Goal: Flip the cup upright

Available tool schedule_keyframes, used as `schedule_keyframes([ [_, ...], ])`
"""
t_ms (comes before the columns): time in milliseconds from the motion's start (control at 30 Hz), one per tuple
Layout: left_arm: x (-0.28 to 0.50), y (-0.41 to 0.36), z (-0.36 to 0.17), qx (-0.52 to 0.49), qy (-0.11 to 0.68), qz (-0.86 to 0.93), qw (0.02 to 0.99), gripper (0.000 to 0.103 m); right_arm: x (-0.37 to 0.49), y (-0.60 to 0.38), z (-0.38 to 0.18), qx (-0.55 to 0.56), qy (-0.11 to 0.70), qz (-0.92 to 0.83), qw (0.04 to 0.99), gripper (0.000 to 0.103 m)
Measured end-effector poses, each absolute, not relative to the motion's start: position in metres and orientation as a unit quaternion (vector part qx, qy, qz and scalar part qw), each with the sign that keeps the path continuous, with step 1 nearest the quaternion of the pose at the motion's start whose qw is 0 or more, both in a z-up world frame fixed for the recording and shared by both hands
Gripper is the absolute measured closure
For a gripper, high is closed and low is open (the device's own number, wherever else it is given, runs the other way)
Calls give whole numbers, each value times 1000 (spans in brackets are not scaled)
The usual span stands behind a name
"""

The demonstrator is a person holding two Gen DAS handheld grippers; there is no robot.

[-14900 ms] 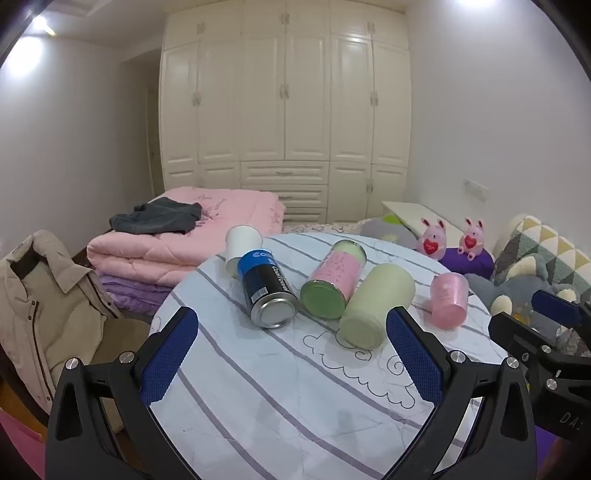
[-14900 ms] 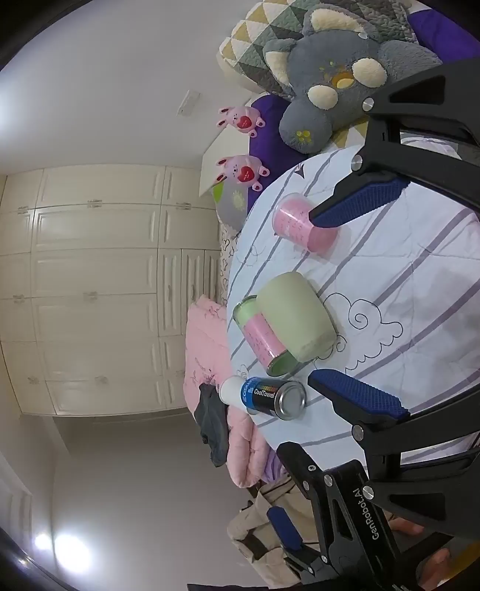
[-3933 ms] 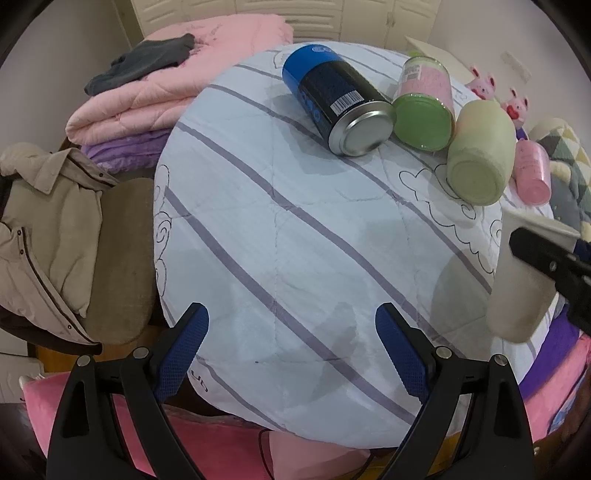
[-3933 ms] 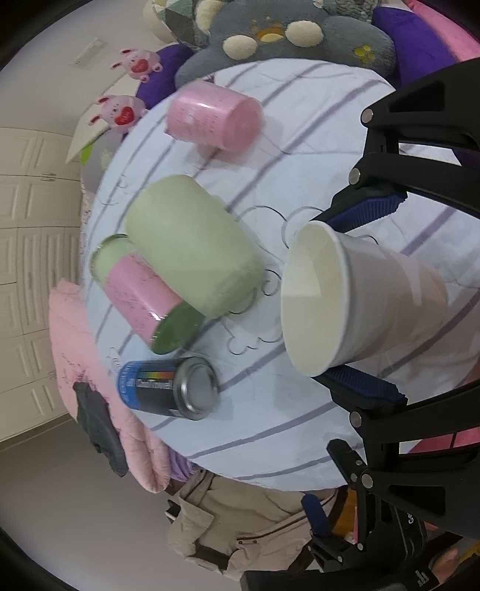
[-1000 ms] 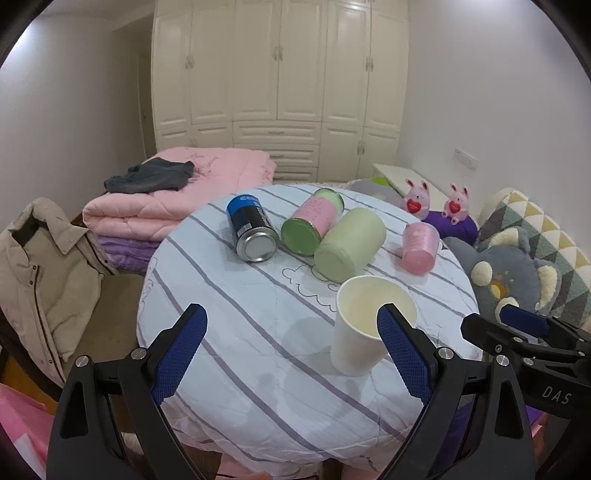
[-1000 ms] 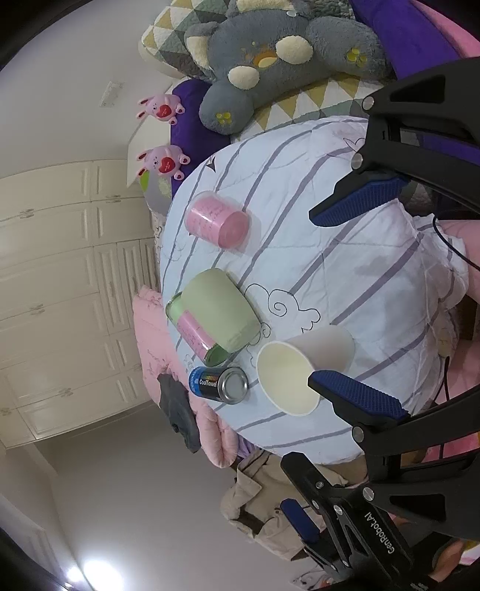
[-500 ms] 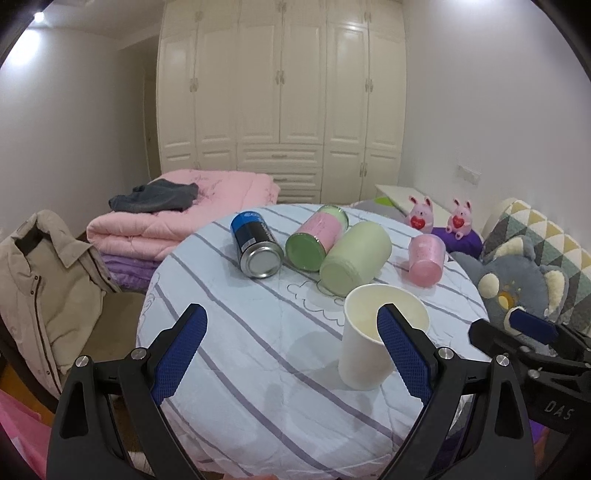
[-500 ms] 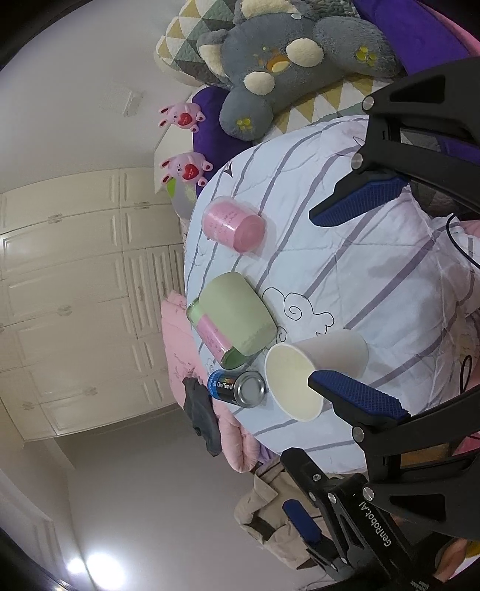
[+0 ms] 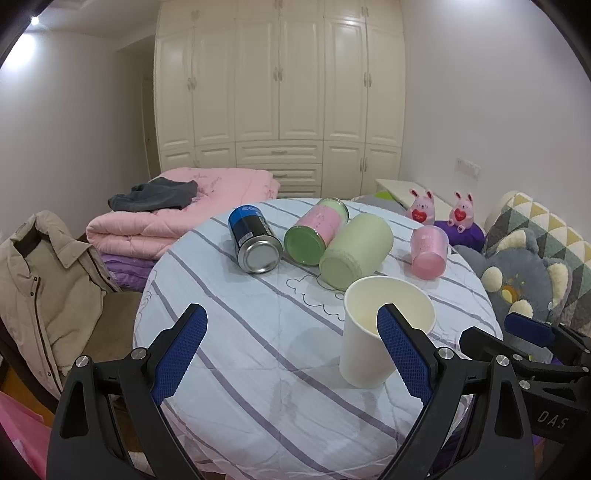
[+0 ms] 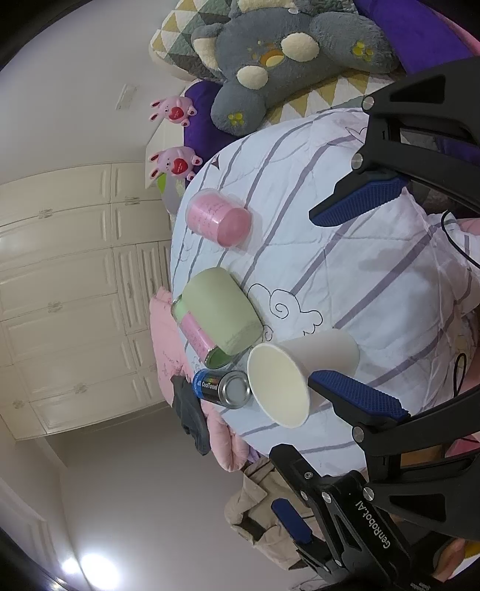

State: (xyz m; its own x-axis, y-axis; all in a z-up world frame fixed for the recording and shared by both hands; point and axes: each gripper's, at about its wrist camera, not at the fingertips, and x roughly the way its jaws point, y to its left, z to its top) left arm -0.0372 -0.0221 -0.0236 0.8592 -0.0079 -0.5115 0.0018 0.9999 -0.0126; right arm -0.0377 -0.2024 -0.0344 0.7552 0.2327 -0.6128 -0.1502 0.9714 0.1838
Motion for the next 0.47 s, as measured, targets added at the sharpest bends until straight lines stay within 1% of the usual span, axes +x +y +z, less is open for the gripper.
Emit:
schedule_keyframes([
  [333,-39,-24,-24,-5,263,4,965,8,-35,-208,-40,66,350,95,930,21],
  [467,-39,-23,-24,-8,266,4,964,6,-35,-208,-40,65,349,95,930,21],
])
